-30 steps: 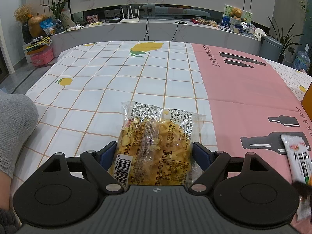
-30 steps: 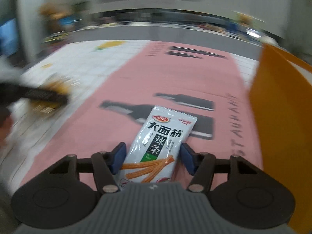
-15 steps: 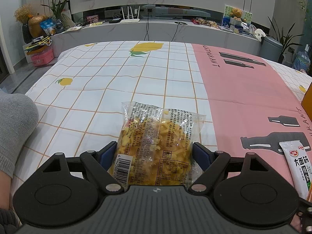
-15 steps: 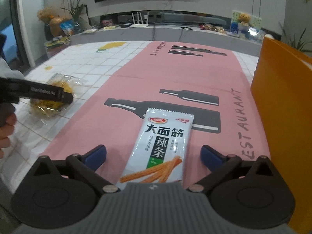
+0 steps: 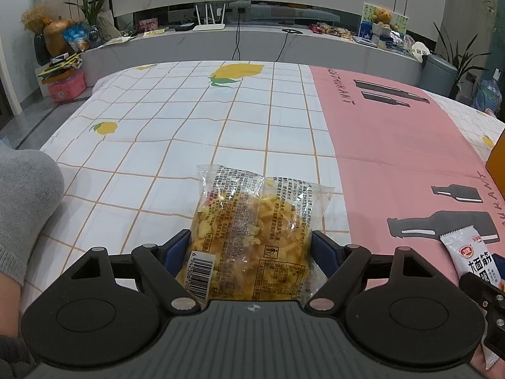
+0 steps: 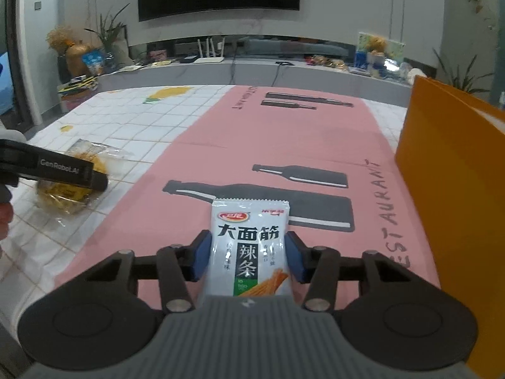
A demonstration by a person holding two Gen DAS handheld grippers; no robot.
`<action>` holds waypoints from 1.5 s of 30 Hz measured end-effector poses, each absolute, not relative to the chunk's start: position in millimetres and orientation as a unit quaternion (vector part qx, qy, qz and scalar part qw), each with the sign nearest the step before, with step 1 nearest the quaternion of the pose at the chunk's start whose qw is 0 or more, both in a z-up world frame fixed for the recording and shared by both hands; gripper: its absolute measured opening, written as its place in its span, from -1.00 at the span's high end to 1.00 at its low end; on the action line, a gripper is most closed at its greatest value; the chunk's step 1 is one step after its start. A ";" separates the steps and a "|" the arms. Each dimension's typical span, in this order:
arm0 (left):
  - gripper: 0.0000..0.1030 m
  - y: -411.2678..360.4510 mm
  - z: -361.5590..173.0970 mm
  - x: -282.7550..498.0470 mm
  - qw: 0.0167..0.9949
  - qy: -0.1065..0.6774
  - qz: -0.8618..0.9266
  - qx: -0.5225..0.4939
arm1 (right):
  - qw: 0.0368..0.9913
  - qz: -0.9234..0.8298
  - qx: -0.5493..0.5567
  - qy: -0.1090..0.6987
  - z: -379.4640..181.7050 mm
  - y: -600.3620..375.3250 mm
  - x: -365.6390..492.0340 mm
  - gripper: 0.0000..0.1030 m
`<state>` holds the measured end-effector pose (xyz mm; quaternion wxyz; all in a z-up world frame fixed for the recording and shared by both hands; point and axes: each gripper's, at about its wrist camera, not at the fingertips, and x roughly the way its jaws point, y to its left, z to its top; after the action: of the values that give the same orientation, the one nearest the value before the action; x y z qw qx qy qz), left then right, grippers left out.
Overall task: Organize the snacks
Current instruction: 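Carry the spicy-strip packet and the pasta bag over the orange box with both tools, then lower the spicy-strip packet into the box with the right tool while the left tool releases the pasta bag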
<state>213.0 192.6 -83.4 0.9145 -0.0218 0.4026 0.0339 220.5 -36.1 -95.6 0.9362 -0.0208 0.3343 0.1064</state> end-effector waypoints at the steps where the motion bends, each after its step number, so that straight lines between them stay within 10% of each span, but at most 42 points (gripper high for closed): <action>1: -0.77 192.7 -83.2 212.2 0.915 0.402 0.037 -0.025 | 0.936 0.108 -0.022 0.335 -95.6 -36.4 220.5 0.07; 26: -0.70 168.5 -5.7 182.6 0.912 0.375 -0.080 -0.147 | 0.961 0.162 0.077 0.210 46.3 -160.4 172.0 0.09; 45: -0.70 11.0 7.8 152.6 0.915 0.350 -0.167 -0.108 | 0.941 0.040 0.074 0.327 18.7 -248.8 227.8 0.08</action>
<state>152.6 11.0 7.8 0.9151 -0.1081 0.3505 -0.1674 227.8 -248.8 18.7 0.9413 0.0743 0.3267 0.0404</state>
